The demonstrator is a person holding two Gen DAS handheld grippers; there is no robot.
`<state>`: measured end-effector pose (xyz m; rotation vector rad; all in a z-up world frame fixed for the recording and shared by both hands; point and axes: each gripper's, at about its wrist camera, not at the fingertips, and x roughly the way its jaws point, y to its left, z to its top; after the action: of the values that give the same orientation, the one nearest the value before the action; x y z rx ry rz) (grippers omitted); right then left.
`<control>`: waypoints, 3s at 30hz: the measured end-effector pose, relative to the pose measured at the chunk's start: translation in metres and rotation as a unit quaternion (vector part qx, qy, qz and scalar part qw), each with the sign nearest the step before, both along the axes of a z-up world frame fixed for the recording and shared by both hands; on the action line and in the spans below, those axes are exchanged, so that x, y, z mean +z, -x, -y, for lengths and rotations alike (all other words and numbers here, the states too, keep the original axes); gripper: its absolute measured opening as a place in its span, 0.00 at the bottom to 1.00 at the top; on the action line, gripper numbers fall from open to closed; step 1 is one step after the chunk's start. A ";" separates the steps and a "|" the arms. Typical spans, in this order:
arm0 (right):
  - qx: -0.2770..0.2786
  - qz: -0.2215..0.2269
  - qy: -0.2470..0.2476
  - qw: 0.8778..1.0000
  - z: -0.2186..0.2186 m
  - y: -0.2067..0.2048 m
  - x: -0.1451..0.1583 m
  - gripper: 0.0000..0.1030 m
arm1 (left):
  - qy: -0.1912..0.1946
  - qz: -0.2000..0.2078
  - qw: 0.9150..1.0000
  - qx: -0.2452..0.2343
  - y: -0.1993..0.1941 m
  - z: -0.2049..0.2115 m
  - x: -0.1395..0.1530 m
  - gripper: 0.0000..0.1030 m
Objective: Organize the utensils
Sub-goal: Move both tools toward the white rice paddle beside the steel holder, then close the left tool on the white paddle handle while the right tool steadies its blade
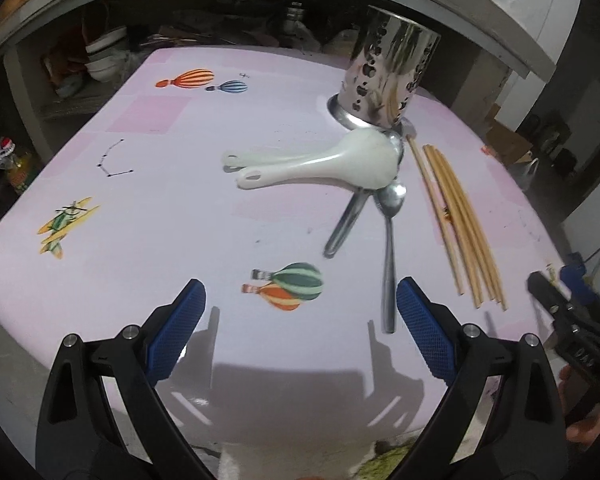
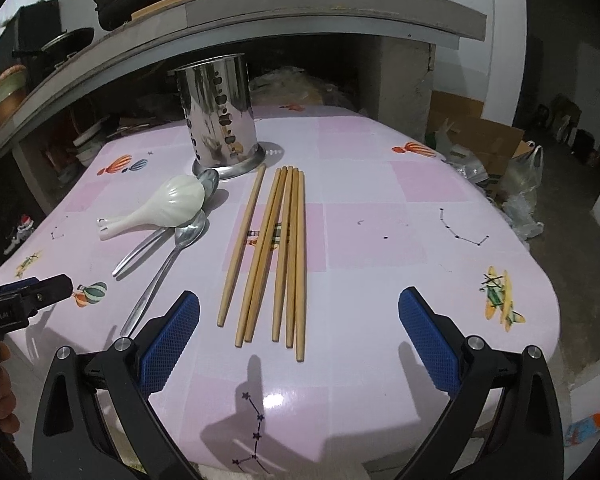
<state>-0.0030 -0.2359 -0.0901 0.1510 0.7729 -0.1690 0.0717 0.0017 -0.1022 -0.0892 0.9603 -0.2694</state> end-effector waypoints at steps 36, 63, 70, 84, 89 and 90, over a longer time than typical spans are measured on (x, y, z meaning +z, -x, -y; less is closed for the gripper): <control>0.169 -0.031 -0.281 0.944 0.016 -0.151 0.003 0.69 | -0.105 0.105 0.980 -0.133 -0.083 0.052 0.004 0.66; 0.224 -0.191 -0.317 0.902 -0.031 -0.252 -0.057 0.46 | -0.059 0.030 0.987 -0.149 -0.118 0.042 -0.036 0.66; 0.225 -0.190 -0.352 0.888 -0.029 -0.251 -0.059 0.34 | -0.061 0.026 0.986 -0.151 -0.115 0.039 -0.039 0.66; 0.241 -0.183 -0.399 0.866 -0.030 -0.245 -0.049 0.13 | -0.115 0.065 0.977 -0.166 -0.105 0.058 -0.031 0.60; 0.241 -0.189 -0.403 0.863 -0.034 -0.246 -0.047 0.12 | -0.153 0.087 0.972 -0.156 -0.101 0.063 -0.028 0.46; 0.241 -0.191 -0.404 0.862 -0.034 -0.246 -0.047 0.12 | -0.155 0.089 0.972 -0.152 -0.101 0.062 -0.027 0.43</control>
<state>0.2430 -0.2019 -0.1369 0.7287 1.2212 0.6406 0.1725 -0.0600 -0.1289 0.3663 0.8245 -0.3996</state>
